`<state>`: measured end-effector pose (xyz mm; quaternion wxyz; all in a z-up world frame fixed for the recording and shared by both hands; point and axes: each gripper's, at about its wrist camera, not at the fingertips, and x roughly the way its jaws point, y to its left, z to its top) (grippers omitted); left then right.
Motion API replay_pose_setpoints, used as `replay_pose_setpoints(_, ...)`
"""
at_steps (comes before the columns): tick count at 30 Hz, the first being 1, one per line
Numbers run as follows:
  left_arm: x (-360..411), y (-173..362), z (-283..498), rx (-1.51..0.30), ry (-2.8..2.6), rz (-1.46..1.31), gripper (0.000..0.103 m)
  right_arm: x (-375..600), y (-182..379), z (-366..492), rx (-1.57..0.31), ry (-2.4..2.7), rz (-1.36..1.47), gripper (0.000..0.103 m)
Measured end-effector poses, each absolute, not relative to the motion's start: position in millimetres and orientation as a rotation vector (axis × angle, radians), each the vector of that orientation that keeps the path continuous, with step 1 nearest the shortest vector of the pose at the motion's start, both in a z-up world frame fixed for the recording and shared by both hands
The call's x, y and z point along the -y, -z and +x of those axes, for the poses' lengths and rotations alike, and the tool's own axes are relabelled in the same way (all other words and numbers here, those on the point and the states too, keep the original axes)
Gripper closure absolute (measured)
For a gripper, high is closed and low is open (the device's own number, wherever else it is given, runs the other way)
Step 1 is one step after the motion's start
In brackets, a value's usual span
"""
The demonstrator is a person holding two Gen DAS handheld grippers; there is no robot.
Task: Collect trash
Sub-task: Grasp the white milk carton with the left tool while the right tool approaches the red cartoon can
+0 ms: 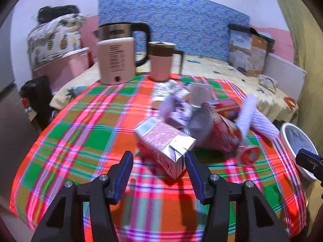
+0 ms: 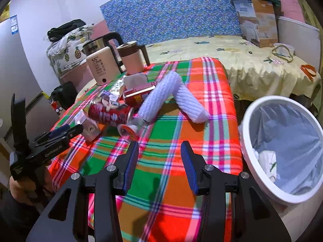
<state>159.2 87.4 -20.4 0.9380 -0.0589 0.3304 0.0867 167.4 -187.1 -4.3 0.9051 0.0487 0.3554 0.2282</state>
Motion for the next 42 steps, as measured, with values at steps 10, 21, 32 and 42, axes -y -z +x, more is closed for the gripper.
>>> replay_pose_setpoints(10, -115.0, 14.5, 147.5, -0.672, -0.150, -0.260, 0.048, 144.7, 0.0, 179.6, -0.727, -0.595, 0.053, 0.038)
replay_pose_setpoints(21, -116.6, 22.0, 193.2, -0.723, -0.160, -0.338, 0.041, 141.9, 4.0, 176.8, -0.749, -0.597, 0.047, 0.038)
replay_pose_setpoints(32, -104.5, 18.9, 181.4, -0.739, -0.050, -0.164, 0.064, 138.7, 7.2, 179.5, -0.764, -0.594, 0.052, 0.038)
replay_pose_setpoints(42, -85.3, 22.1, 182.1, -0.811, 0.060, -0.124, 0.066, 154.2, 7.0, 176.7, -0.753, -0.565, 0.087, 0.038)
